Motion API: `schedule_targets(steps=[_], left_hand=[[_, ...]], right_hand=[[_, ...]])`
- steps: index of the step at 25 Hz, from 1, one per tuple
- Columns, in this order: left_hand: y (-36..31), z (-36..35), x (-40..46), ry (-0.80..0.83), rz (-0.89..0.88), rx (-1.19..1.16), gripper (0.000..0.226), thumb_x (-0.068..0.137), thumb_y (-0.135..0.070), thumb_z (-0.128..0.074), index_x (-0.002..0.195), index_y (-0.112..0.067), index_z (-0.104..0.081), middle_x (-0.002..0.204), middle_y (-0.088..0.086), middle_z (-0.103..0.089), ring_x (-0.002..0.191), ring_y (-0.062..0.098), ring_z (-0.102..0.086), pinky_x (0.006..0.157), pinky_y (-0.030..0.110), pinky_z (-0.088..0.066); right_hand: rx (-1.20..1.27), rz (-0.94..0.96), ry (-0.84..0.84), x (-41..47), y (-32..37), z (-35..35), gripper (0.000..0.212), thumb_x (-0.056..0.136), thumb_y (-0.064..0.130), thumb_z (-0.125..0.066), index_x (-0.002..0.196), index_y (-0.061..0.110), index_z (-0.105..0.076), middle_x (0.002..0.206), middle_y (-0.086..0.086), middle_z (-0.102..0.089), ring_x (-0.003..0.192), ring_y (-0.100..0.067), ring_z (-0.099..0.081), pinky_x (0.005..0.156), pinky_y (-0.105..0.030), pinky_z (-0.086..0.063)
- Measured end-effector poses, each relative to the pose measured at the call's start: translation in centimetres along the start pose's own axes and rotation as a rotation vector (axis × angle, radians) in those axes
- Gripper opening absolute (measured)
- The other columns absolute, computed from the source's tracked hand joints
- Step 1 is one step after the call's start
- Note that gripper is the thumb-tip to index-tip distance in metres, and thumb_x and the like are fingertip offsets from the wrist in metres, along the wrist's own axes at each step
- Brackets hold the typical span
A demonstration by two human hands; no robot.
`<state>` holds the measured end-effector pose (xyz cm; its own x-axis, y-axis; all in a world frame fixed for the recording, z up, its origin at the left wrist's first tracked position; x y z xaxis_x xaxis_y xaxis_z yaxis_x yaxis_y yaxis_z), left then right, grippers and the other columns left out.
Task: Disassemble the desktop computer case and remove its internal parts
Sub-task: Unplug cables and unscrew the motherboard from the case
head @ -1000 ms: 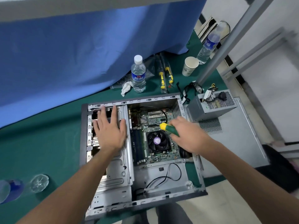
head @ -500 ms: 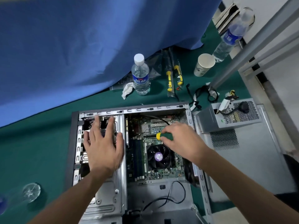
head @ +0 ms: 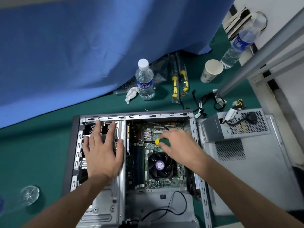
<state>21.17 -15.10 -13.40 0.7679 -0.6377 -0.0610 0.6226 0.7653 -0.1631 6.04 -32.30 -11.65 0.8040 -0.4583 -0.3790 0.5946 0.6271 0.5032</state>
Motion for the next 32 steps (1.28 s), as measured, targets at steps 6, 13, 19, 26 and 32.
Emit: schedule_targets(steps=[6,13,19,26,32], left_hand=[[-0.1,0.1,0.0,-0.004,0.000,-0.009,0.058,0.096,-0.054,-0.024,0.150,-0.035,-0.031,0.162,0.010,-0.013,0.143,0.029,-0.025,0.118,0.050,-0.012],[-0.1,0.1,0.0,-0.021,-0.011,-0.023,0.059,0.096,-0.055,-0.022,0.151,-0.036,-0.028,0.162,0.011,-0.014,0.144,0.029,-0.024,0.119,0.050,-0.012],[0.1,-0.2,0.1,-0.042,-0.010,-0.027,0.058,0.096,-0.056,-0.023,0.150,-0.036,-0.029,0.161,0.010,-0.015,0.143,0.028,-0.024,0.118,0.050,-0.012],[0.1,-0.1,0.1,-0.044,-0.008,-0.034,0.058,0.096,-0.054,-0.024,0.150,-0.035,-0.030,0.161,0.010,-0.015,0.143,0.028,-0.024,0.118,0.049,-0.012],[0.1,-0.1,0.1,-0.044,-0.010,-0.035,0.059,0.097,-0.056,-0.021,0.151,-0.035,-0.028,0.161,0.009,-0.015,0.144,0.026,-0.023,0.118,0.049,-0.012]], right_hand=[[-0.074,0.023,0.018,0.0,1.0,0.1,0.020,0.096,0.031,-0.056,0.103,0.017,-0.069,0.100,-0.001,-0.065,0.083,-0.019,-0.063,0.078,-0.034,-0.055],[-0.327,0.146,0.118,2.2,7.3,0.6,0.033,0.081,-0.004,-0.057,0.060,0.012,-0.037,0.060,-0.005,-0.041,0.066,-0.031,-0.049,0.059,-0.034,-0.038],[-0.123,-0.036,0.180,4.4,8.3,0.6,0.032,0.086,0.013,-0.056,0.062,0.012,-0.036,0.064,-0.004,-0.039,0.074,-0.029,-0.048,0.062,-0.028,-0.037],[0.026,-0.059,0.176,4.2,6.9,2.0,0.013,0.089,0.016,-0.058,0.098,0.008,-0.060,0.095,-0.010,-0.062,0.081,-0.024,-0.059,0.057,-0.030,-0.048],[-0.333,0.059,0.057,4.1,8.5,1.9,0.041,0.099,0.043,-0.048,0.115,0.006,-0.051,0.111,-0.013,-0.064,0.104,-0.034,-0.059,0.072,-0.035,-0.036]])
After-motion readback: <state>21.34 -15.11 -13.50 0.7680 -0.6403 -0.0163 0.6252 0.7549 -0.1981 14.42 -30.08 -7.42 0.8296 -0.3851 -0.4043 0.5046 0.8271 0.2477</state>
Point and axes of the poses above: each hand's wrist, its own x-axis towards the middle knuckle, its own z-axis out of the back of the hand, y = z × x, the point moved 10 cm from there along x, towards the middle knuckle
